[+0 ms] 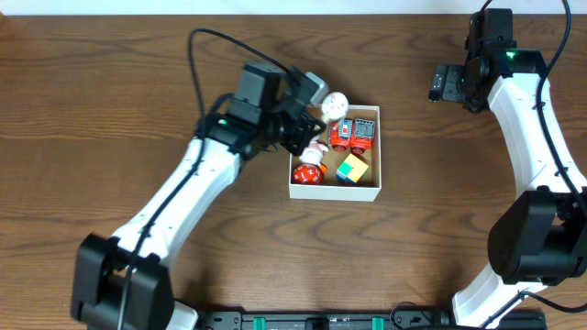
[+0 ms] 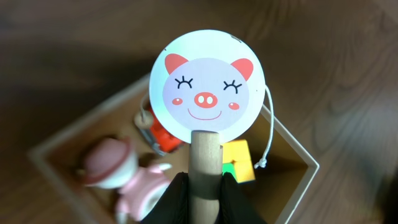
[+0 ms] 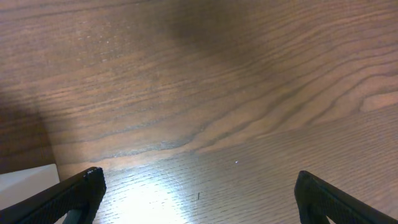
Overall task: Pack container
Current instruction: 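Lift the pig rattle and lower it into the box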
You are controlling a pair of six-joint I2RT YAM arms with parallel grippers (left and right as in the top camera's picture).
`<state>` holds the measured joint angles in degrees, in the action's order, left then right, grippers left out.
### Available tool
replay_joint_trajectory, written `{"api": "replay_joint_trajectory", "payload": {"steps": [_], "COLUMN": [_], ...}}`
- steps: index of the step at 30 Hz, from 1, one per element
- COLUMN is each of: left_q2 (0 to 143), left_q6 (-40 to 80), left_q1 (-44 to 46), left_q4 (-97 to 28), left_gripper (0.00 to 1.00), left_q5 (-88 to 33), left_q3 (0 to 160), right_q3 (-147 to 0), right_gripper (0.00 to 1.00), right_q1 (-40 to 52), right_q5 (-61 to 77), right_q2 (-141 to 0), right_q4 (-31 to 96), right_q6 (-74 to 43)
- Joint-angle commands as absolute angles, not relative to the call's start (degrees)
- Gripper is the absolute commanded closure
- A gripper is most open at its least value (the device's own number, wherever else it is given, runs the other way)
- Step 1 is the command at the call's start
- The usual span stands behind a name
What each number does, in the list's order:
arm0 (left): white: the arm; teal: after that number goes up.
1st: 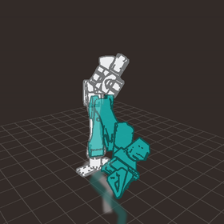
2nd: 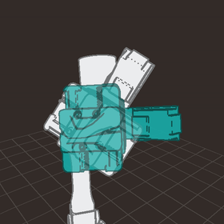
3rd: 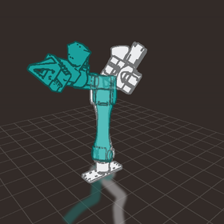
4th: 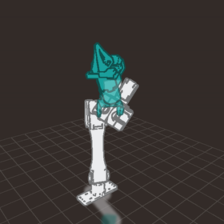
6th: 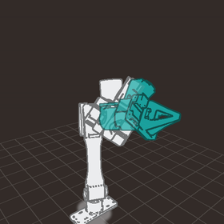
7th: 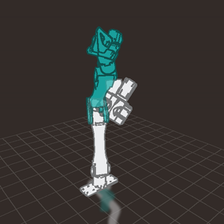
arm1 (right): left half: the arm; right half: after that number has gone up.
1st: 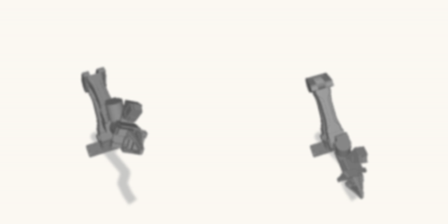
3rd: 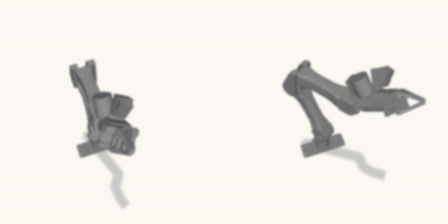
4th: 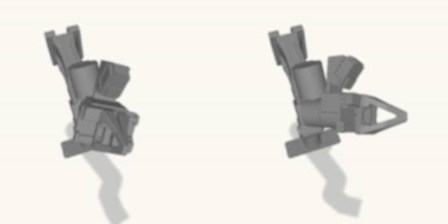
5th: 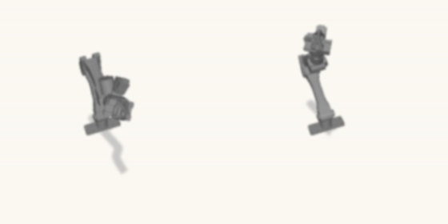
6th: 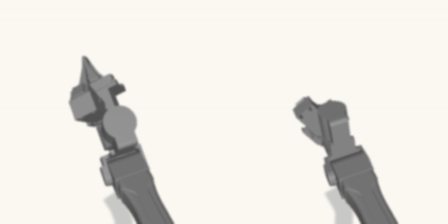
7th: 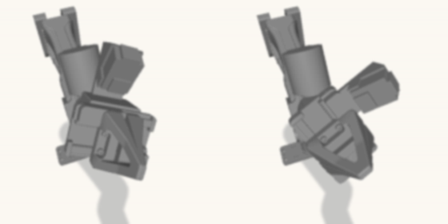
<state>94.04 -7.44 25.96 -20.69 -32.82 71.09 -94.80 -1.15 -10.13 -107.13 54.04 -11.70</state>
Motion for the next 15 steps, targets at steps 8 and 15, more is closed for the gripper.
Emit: {"api": "replay_joint_trajectory", "payload": {"steps": [8,15], "left_q2": [101.89,102.98], "left_q6": [-1.41,7.22], "left_q1": [30.92,30.94], "left_q4": [-20.88,-20.91], "left_gripper": [0.85,0.85], "left_q5": [-33.39,-26.46], "left_q3": [71.85,71.85], "right_q3": [-95.68,-95.68], "right_gripper": [0.01,0.01], "right_q1": [-1.48,-1.48], "right_q5": [-10.7,-10.7], "right_q2": [-106.06,-106.06], "right_q4": [54.04,54.02], "right_q6": [-11.94,-11.94]}}
